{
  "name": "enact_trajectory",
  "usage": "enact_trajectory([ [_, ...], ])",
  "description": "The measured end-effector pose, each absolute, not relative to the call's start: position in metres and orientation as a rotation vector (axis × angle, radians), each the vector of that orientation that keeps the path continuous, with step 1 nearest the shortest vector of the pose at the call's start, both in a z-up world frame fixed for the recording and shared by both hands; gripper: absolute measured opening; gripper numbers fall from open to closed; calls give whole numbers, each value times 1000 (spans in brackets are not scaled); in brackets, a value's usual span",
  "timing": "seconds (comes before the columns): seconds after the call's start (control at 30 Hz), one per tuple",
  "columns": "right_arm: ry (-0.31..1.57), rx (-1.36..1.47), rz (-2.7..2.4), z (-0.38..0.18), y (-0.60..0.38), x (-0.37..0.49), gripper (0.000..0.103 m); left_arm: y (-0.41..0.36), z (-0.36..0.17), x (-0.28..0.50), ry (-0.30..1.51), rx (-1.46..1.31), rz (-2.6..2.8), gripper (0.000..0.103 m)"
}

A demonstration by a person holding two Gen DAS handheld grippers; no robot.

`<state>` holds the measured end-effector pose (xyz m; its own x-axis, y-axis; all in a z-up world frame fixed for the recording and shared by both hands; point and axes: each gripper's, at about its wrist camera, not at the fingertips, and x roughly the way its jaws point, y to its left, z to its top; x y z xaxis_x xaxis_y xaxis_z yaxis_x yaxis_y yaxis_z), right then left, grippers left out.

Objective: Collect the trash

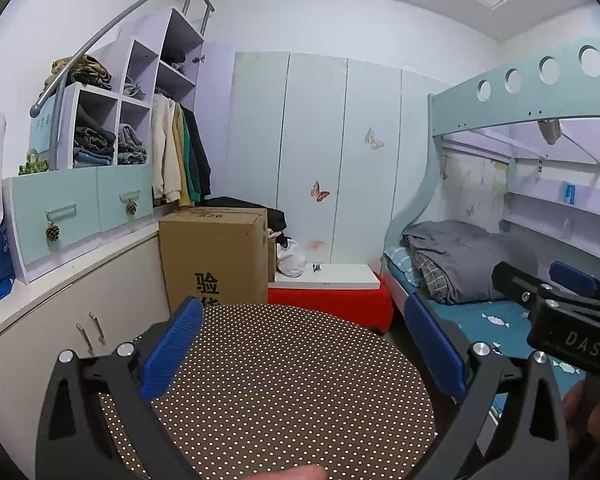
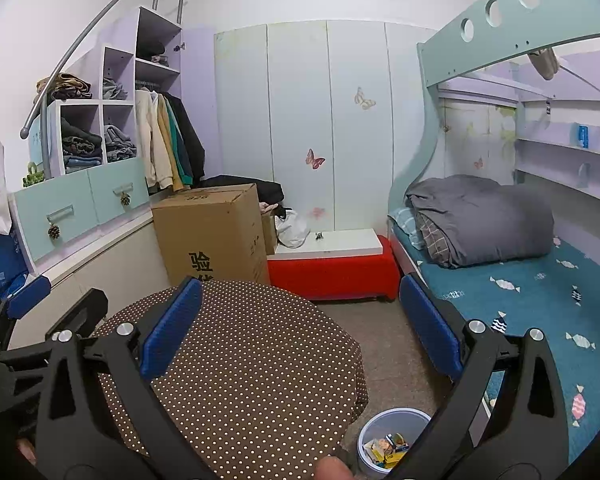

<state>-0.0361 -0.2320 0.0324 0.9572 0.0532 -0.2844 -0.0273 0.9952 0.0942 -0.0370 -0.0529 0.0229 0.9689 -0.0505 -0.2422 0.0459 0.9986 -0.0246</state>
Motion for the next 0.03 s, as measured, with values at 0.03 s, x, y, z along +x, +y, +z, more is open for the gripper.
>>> enact_trajectory([
  [0.03, 292, 88, 41, 32, -232, -35, 97, -53, 22, -34, 252, -19, -46, 99],
])
